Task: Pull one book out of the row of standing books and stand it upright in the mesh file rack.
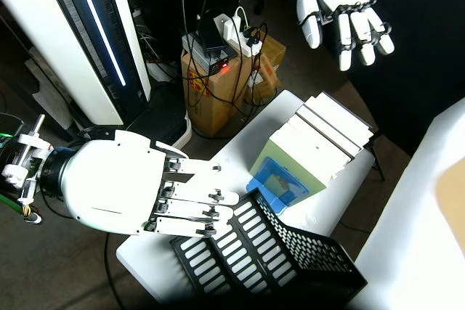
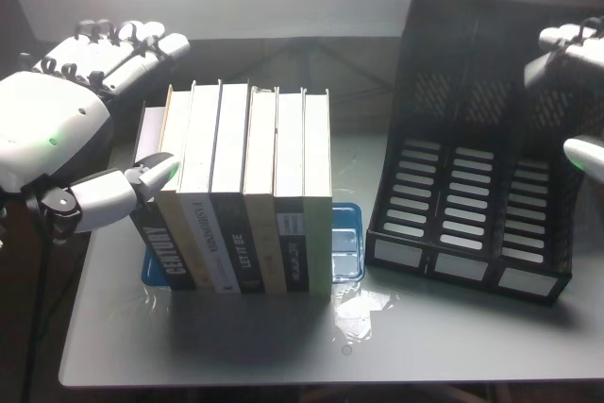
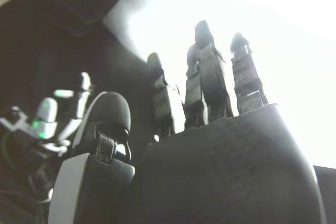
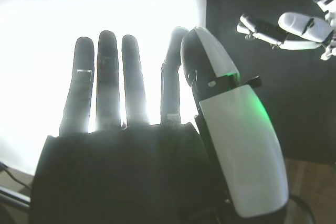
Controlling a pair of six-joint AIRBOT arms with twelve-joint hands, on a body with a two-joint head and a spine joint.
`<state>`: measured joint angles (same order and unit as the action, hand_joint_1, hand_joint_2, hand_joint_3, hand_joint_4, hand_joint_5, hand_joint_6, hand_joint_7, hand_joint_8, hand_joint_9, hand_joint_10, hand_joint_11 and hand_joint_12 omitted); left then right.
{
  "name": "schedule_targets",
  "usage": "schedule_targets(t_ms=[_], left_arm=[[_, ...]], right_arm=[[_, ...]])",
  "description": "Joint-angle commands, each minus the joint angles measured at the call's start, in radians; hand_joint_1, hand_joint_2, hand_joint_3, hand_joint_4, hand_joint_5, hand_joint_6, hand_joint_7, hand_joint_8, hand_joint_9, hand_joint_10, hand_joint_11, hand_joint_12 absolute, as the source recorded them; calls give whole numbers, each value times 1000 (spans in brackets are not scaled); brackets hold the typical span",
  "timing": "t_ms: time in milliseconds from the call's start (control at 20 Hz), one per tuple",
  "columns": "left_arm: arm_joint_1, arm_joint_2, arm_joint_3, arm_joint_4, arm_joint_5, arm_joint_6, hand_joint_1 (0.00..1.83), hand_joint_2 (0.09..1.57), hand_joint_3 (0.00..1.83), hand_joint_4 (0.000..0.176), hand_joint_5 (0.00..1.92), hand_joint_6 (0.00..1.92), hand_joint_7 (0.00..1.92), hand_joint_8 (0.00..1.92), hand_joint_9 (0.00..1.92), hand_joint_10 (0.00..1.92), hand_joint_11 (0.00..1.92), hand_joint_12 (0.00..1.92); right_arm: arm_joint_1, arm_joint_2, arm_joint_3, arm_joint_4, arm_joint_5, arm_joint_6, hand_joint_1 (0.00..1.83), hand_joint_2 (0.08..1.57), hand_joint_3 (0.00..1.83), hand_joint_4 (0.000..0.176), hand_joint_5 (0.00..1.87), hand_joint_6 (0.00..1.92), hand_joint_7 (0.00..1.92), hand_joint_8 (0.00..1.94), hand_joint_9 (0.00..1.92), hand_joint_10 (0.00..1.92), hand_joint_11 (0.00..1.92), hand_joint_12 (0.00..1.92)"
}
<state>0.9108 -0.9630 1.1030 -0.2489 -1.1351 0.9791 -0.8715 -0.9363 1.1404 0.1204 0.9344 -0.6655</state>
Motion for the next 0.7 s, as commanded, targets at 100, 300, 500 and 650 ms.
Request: schedule_targets(t_ms=[100, 300, 500, 650], left_arm=[[-31, 3, 8, 18, -57, 34, 548, 1284, 0, 56, 0, 0, 0, 0, 0, 0, 0, 442], [-77, -6, 20, 31, 74, 108, 327, 1283, 0, 62, 104, 5, 0, 0, 0, 0, 0, 25], [-125, -48, 67, 49, 236, 142, 237, 1263, 0, 66, 107, 4, 0, 0, 0, 0, 0, 0], [-173, -82, 93, 42, 341, 223, 155, 1244, 0, 65, 134, 13, 0, 0, 0, 0, 0, 0]], right_arm=[[39, 11, 7, -31, 57, -13, 566, 1406, 0, 0, 0, 0, 0, 0, 0, 0, 0, 723], [57, 10, 14, -47, 26, -19, 621, 1389, 0, 0, 13, 5, 0, 0, 0, 0, 0, 6], [57, 0, 27, -46, -7, -23, 609, 1388, 0, 0, 7, 2, 0, 0, 0, 0, 0, 0], [57, -7, 35, -43, -19, -23, 630, 1390, 0, 0, 8, 2, 0, 0, 0, 0, 0, 0]])
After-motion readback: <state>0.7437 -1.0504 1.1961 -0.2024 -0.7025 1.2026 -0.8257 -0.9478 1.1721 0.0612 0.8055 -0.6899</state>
